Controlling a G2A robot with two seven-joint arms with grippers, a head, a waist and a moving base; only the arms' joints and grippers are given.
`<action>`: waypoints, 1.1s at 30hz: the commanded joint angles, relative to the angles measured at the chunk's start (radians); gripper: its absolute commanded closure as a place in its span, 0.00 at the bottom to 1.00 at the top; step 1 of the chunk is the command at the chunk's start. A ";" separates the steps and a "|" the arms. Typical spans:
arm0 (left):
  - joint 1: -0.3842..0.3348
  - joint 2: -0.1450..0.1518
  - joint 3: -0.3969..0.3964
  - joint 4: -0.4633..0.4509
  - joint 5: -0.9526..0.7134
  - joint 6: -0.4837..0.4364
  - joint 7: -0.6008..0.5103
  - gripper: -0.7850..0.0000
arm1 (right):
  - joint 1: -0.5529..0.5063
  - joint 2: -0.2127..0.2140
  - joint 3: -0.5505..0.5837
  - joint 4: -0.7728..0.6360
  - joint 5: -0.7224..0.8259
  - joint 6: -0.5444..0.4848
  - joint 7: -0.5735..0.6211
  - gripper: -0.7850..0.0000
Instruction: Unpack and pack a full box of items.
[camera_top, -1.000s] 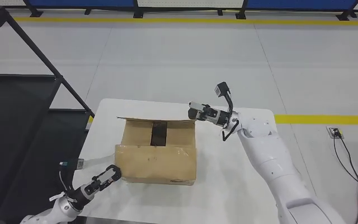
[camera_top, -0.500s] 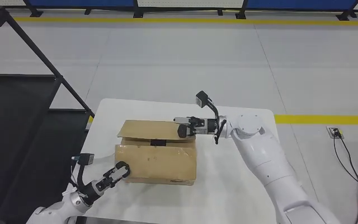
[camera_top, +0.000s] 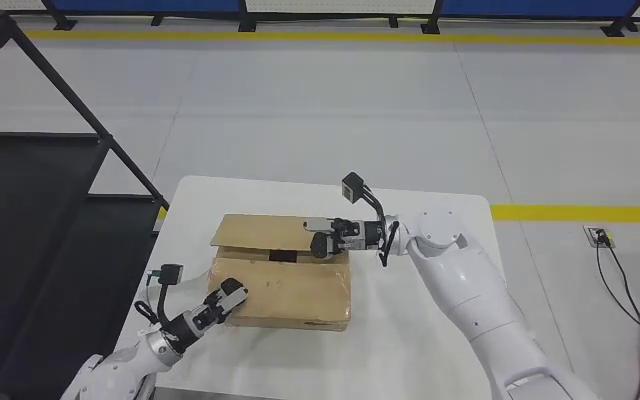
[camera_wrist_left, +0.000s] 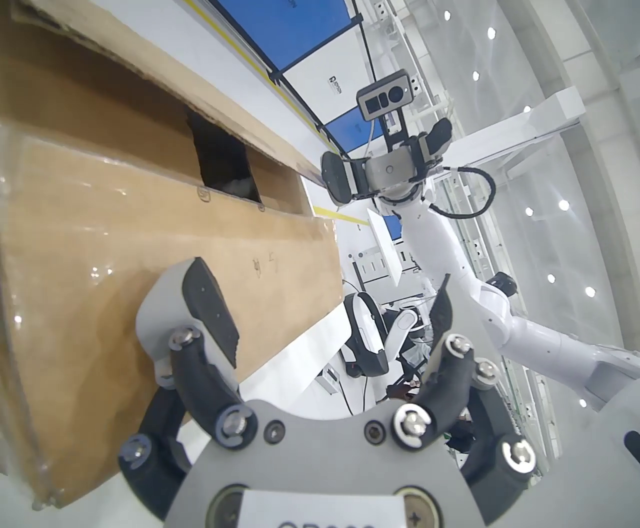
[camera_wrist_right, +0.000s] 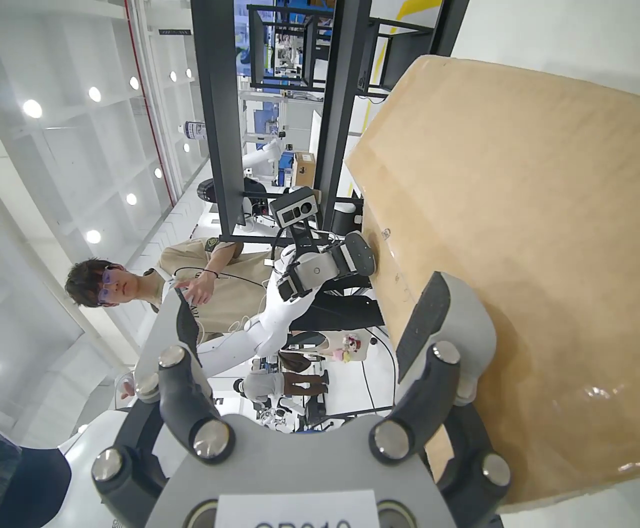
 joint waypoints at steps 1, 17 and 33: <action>-0.003 -0.001 0.001 0.002 0.000 -0.001 0.007 0.00 | -0.013 0.003 0.002 -0.007 -0.003 -0.003 -0.004 0.00; 0.129 0.005 -0.210 0.048 -0.100 -0.060 0.117 0.00 | -0.091 0.026 0.022 -0.025 -0.009 -0.037 -0.040 0.00; 0.220 0.004 -0.277 0.078 -0.130 -0.050 0.127 0.00 | -0.112 0.032 0.002 -0.064 -0.078 -0.064 -0.100 0.00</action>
